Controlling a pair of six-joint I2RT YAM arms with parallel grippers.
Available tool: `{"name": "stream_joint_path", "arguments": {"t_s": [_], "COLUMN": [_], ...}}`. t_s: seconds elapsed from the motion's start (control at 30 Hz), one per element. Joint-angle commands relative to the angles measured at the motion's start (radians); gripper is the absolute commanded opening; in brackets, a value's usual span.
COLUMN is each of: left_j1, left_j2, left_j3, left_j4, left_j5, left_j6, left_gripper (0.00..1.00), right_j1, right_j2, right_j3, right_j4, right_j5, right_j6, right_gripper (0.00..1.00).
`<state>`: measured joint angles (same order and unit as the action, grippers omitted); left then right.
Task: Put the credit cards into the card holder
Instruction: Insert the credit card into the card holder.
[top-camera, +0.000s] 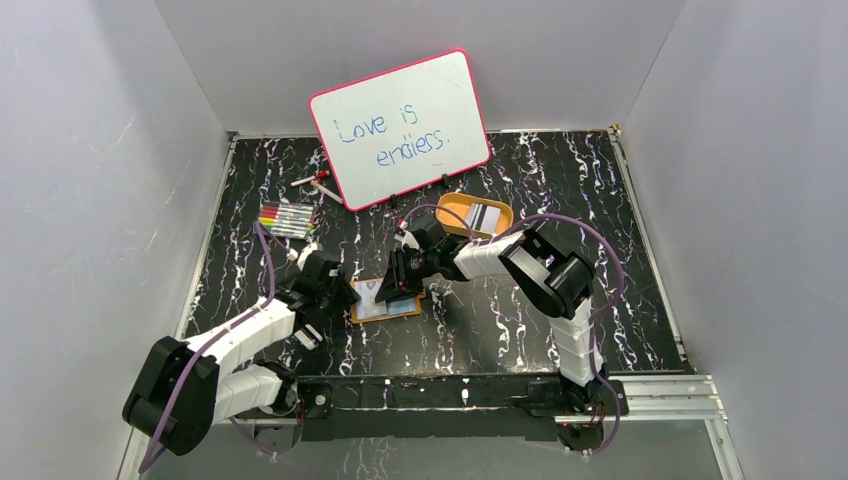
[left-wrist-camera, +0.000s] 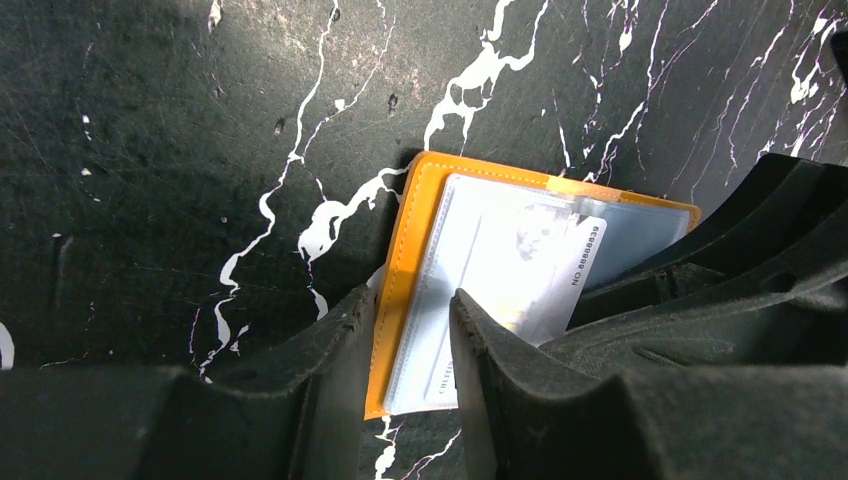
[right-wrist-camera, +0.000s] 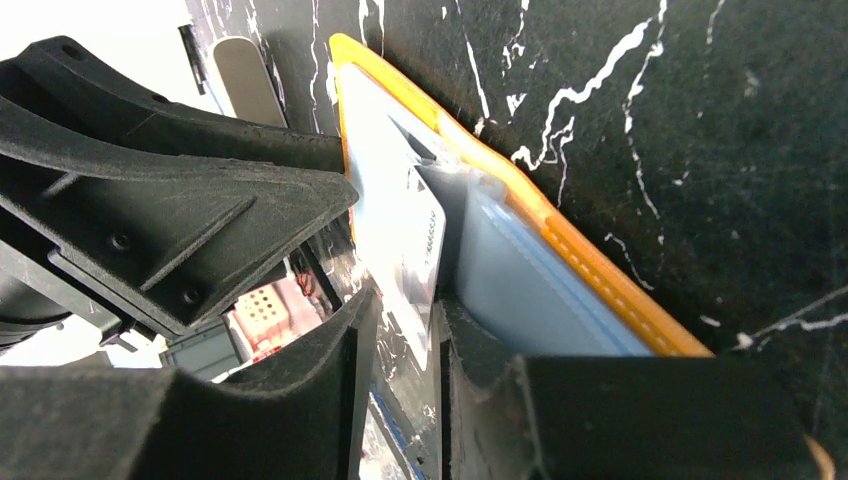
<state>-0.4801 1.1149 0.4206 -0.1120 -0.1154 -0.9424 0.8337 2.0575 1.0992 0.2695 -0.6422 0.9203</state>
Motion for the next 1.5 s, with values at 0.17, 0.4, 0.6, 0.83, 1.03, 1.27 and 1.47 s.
{"name": "stream_joint_path", "arguments": {"t_s": [0.17,0.4,0.6,0.83,1.03,1.27,1.47], "left_j1": [0.001,0.001,0.001,0.001,0.001,0.001,0.001], "left_j2": [-0.024,-0.026,-0.027,-0.04,-0.049,-0.07,-0.074], "left_j3": [-0.011,-0.019,-0.032,-0.04,-0.043,-0.037,-0.038], "left_j4": [-0.014,0.01,0.036,0.037,0.032,0.002,-0.002], "left_j5": [0.007,0.034,0.057,0.052,0.048,0.022,0.004], "left_j6": [-0.003,-0.01,-0.021,-0.027,-0.028,-0.027,-0.021], "left_gripper": [0.32,0.32,0.31,0.31,0.31,0.31,0.31], "right_j1": [0.005,0.02,0.036,0.055,0.069,0.067,0.068], "right_j2": [-0.083,-0.042,-0.02,0.013,0.046,-0.016,-0.1], "right_j3": [0.046,0.094,0.145,0.174,0.199,0.201,0.226], "right_j4": [-0.132,-0.145,-0.19,-0.201,-0.198,-0.258,-0.404], "right_j5": [0.087,0.069,0.084,0.073,0.054,0.119,0.266], "right_j6": [-0.081,-0.085,-0.113,-0.116,-0.116,-0.165,-0.247], "right_gripper": [0.37,0.36,0.36,0.36,0.36,0.39,0.47]}}
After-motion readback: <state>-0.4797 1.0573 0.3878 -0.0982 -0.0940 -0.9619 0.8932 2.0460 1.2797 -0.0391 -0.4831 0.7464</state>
